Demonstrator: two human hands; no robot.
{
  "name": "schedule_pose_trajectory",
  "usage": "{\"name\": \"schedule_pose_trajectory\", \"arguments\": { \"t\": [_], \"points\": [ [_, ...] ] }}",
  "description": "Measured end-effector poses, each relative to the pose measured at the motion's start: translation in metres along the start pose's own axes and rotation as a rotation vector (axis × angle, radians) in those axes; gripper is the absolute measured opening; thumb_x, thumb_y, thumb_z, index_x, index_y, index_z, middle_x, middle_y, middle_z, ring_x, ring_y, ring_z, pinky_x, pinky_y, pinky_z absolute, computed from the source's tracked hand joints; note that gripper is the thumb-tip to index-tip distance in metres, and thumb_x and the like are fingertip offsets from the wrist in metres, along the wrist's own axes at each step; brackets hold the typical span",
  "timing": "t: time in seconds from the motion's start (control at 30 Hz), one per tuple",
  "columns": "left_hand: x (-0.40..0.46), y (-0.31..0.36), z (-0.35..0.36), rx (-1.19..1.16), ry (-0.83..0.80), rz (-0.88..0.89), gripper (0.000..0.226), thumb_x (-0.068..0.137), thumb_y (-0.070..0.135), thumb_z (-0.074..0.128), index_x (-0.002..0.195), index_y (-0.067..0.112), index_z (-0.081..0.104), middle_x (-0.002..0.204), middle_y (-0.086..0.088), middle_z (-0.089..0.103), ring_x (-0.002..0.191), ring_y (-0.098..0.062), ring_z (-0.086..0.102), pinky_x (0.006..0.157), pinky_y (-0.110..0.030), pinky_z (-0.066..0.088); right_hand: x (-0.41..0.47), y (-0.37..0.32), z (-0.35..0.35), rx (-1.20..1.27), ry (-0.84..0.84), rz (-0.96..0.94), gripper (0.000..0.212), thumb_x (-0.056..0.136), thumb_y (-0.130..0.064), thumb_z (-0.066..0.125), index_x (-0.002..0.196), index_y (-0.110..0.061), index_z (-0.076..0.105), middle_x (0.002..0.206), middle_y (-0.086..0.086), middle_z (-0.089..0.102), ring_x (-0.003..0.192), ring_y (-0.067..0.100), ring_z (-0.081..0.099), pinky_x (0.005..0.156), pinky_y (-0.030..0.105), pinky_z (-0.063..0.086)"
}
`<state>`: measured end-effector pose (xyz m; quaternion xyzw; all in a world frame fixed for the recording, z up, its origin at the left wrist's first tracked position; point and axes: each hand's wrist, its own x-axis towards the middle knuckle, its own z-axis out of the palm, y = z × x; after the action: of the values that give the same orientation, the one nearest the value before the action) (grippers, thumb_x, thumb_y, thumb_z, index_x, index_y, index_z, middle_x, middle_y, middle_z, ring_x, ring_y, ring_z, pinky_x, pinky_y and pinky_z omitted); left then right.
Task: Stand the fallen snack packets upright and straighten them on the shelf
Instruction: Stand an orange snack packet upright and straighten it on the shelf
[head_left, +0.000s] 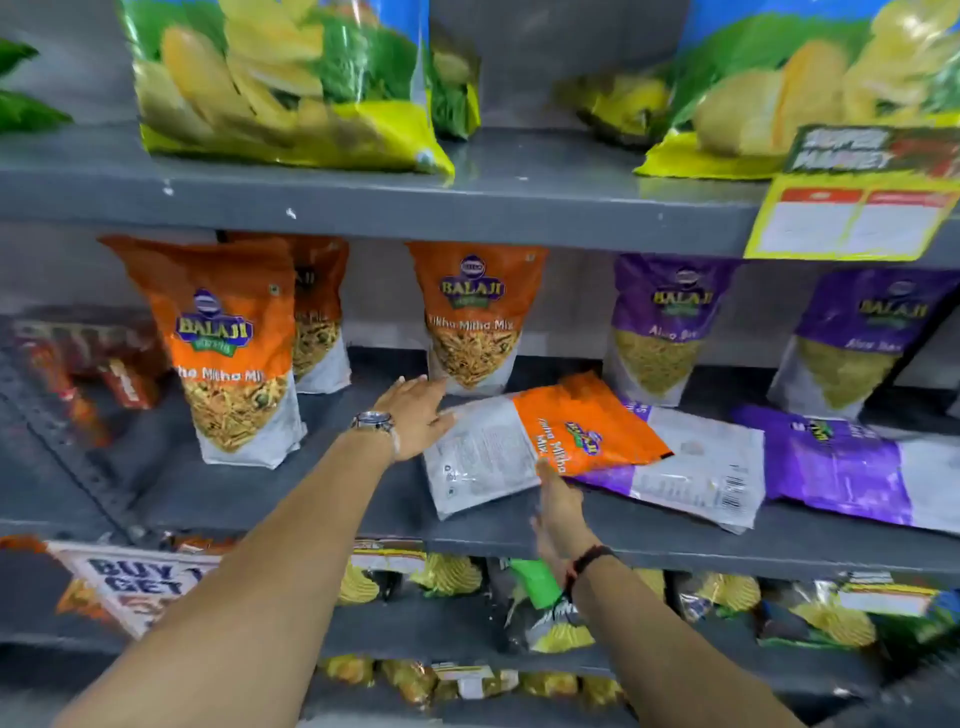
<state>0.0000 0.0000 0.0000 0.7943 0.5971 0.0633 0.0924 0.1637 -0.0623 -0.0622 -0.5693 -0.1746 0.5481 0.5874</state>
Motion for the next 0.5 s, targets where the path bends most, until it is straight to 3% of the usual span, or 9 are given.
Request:
{"name": "schedule_pose_trajectory", "arguments": {
  "t": [0.07, 0.13, 0.23, 0.3, 0.37, 0.43, 0.5],
  "points": [
    [0.021, -0.012, 0.006, -0.074, -0.054, -0.002, 0.057, 0.09, 0.034, 0.04, 0.137, 0.01, 0.019, 0.145, -0.017, 0.033, 0.132, -0.031, 0.031, 0.113, -0.041, 0.016, 0.009, 0.008, 0.011, 0.066, -0.064, 0.1, 0.03, 0.087, -0.019, 0.056, 0.115, -0.015, 0.043, 0.103, 0.001, 0.045, 0.09, 0.013, 0.05, 0.083, 0.033, 0.045],
    [0.042, -0.023, 0.016, -0.127, -0.146, -0.036, 0.059, 0.09, 0.035, 0.04, 0.139, 0.011, 0.017, 0.148, -0.016, 0.028, 0.134, -0.032, 0.029, 0.114, -0.04, 0.019, 0.016, 0.012, 0.017, 0.071, -0.122, 0.099, 0.024, 0.085, -0.016, 0.059, 0.107, -0.018, 0.05, 0.097, 0.002, 0.052, 0.075, 0.011, 0.052, 0.064, 0.026, 0.041],
    [0.068, -0.032, 0.037, -0.249, -0.293, -0.129, 0.059, 0.091, 0.041, 0.034, 0.14, 0.016, 0.012, 0.152, -0.013, 0.019, 0.137, -0.031, 0.023, 0.113, -0.036, 0.018, 0.023, 0.017, 0.024, 0.113, -0.148, 0.108, 0.038, 0.083, -0.014, 0.062, 0.119, -0.013, 0.052, 0.109, 0.007, 0.061, 0.097, 0.023, 0.059, 0.074, 0.029, 0.046],
    [0.077, -0.032, 0.044, -0.334, -0.317, -0.165, 0.056, 0.092, 0.04, 0.033, 0.138, 0.012, 0.02, 0.151, -0.012, 0.021, 0.135, -0.028, 0.026, 0.109, -0.032, 0.022, 0.025, 0.022, 0.025, 0.15, -0.164, 0.098, 0.043, 0.082, -0.013, 0.062, 0.123, -0.011, 0.05, 0.119, 0.01, 0.061, 0.1, 0.022, 0.061, 0.073, 0.028, 0.054],
    [0.085, -0.033, 0.046, -0.421, -0.32, -0.186, 0.056, 0.09, 0.041, 0.038, 0.134, 0.006, 0.03, 0.147, -0.014, 0.03, 0.126, -0.026, 0.038, 0.096, -0.031, 0.036, 0.026, 0.024, 0.025, 0.135, -0.174, 0.054, 0.044, 0.082, -0.012, 0.063, 0.123, -0.01, 0.049, 0.122, 0.013, 0.061, 0.095, 0.02, 0.063, 0.062, 0.025, 0.057],
    [0.086, -0.036, 0.043, -0.516, -0.349, -0.161, 0.049, 0.088, 0.04, 0.043, 0.122, 0.005, 0.045, 0.13, -0.015, 0.05, 0.105, -0.023, 0.05, 0.075, -0.027, 0.043, 0.028, 0.026, 0.026, 0.08, -0.165, -0.016, 0.045, 0.081, -0.009, 0.064, 0.123, -0.01, 0.048, 0.124, 0.014, 0.061, 0.103, 0.025, 0.062, 0.077, 0.035, 0.058],
    [0.078, -0.042, 0.04, -0.661, -0.355, -0.118, 0.028, 0.087, 0.037, 0.047, 0.102, 0.014, 0.056, 0.097, -0.005, 0.06, 0.079, -0.013, 0.053, 0.057, -0.016, 0.042, 0.027, 0.022, 0.023, 0.022, -0.148, -0.101, 0.046, 0.078, -0.008, 0.067, 0.12, -0.012, 0.049, 0.121, 0.012, 0.063, 0.108, 0.026, 0.061, 0.094, 0.047, 0.05]
  ]
}}
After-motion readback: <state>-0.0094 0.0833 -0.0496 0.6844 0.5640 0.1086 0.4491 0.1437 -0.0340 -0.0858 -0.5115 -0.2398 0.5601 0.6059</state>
